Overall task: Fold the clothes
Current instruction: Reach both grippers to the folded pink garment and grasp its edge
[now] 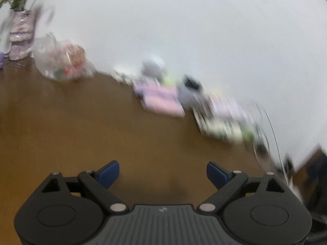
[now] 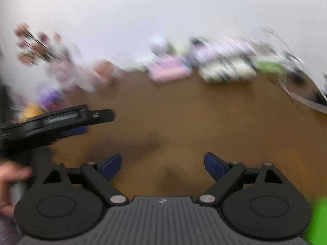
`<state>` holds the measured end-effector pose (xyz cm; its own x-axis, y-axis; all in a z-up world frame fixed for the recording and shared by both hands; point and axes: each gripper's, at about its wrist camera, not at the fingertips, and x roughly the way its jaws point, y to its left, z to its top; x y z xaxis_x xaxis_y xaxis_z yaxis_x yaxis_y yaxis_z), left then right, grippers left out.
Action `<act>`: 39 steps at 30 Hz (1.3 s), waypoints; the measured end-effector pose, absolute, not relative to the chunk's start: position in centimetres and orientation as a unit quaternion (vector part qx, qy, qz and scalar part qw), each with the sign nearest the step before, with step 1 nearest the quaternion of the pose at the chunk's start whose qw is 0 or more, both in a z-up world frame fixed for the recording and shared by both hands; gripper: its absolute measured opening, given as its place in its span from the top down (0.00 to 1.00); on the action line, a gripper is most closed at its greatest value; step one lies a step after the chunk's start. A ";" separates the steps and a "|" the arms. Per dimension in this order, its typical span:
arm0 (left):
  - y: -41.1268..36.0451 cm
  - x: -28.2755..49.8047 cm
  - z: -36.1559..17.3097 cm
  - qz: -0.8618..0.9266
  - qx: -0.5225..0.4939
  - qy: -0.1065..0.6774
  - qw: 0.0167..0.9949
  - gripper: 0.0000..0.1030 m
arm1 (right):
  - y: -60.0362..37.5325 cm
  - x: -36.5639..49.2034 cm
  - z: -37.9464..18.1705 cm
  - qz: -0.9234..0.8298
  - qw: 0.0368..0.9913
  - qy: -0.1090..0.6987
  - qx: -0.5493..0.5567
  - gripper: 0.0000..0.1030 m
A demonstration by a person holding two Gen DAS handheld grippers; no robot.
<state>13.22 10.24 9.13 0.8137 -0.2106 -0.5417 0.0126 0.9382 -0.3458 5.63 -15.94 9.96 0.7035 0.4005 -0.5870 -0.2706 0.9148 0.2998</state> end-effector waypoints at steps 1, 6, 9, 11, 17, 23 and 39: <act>11.1 15.7 9.8 -0.059 -0.176 0.299 0.936 0.10 | -15.9 7.8 11.5 0.189 0.918 0.333 0.099 0.13; 13.2 28.6 9.9 -0.052 -0.247 0.331 0.909 0.12 | -14.1 22.7 15.7 0.199 0.912 0.336 0.126 0.43; 12.5 34.5 7.9 -0.042 -0.264 0.360 0.894 0.25 | -10.9 31.2 14.6 0.158 0.923 0.343 0.077 0.52; 11.9 36.8 6.7 -0.030 -0.255 0.367 0.894 0.25 | -9.9 35.2 12.9 0.119 0.933 0.334 0.058 0.52; 9.8 40.6 4.0 -0.065 -0.223 0.385 0.893 0.27 | -8.1 41.4 6.4 0.118 0.923 0.367 0.019 0.52; 11.0 41.8 1.6 -0.080 -0.249 0.402 0.877 0.50 | -6.5 43.5 2.9 0.114 0.917 0.383 -0.001 0.52; 11.6 23.9 1.7 -0.125 -0.221 0.419 0.872 0.87 | -1.9 26.2 3.8 0.132 0.896 0.423 -0.044 0.86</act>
